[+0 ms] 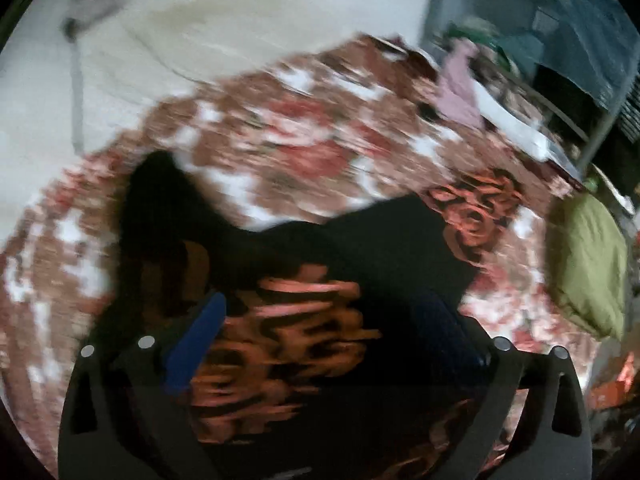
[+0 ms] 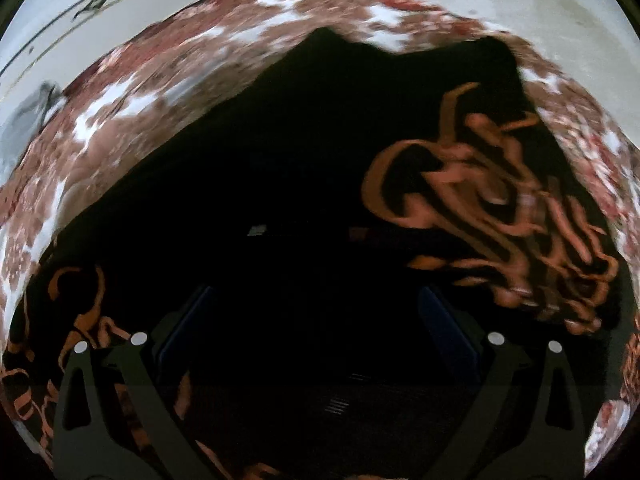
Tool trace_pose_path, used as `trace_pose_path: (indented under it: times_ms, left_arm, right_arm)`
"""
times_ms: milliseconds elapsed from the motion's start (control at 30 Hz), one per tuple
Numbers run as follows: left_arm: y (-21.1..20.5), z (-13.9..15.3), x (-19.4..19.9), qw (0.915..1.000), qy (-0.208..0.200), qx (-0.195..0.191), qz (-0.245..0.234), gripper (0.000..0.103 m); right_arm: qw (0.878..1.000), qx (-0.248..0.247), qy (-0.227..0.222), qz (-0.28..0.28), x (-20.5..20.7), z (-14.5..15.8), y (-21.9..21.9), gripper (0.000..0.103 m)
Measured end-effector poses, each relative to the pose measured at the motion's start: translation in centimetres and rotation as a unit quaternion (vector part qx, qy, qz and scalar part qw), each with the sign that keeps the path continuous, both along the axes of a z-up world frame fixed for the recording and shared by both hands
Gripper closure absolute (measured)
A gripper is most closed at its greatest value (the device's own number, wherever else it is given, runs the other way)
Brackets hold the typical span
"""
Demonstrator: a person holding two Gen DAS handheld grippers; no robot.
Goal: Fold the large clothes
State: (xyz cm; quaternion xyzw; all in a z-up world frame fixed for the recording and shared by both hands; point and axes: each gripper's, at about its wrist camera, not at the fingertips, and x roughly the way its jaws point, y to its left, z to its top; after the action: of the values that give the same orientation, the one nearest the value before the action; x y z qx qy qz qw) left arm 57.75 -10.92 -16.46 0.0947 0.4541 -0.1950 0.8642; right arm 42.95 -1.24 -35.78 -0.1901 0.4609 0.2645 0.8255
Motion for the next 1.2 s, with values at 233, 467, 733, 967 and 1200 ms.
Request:
trace_pose_path:
  times_ms: [233,467,733,967,1200]
  left_arm:
    - [14.8,-9.9,2.4,0.9876,0.053,0.109,0.1,0.006]
    - [17.8,-22.2,-1.0,0.9788,0.127,0.139,0.081,0.006]
    - [20.4,-23.5,-1.8,0.9821,0.13,0.11,0.081,0.004]
    - [21.7,-19.8,-2.8,0.9813,0.12,0.069,0.134,0.005]
    - [12.0,-17.3,-3.5,0.9862,0.096,0.064,0.118,0.005]
  right_arm:
    - [0.99,-0.042,-0.051,-0.124,7.2,-0.5,-8.3,0.005]
    - [0.974,-0.036,0.006,-0.224,13.6,-2.7,-14.4,0.005]
    - [0.97,-0.017,0.049,-0.238,12.8,-2.2,-17.0,0.005]
    - [0.939,0.06,0.097,-0.323,10.0,3.5,-24.8,0.005]
    - [0.921,-0.045,0.071,-0.381,12.5,4.2,-41.4,0.005]
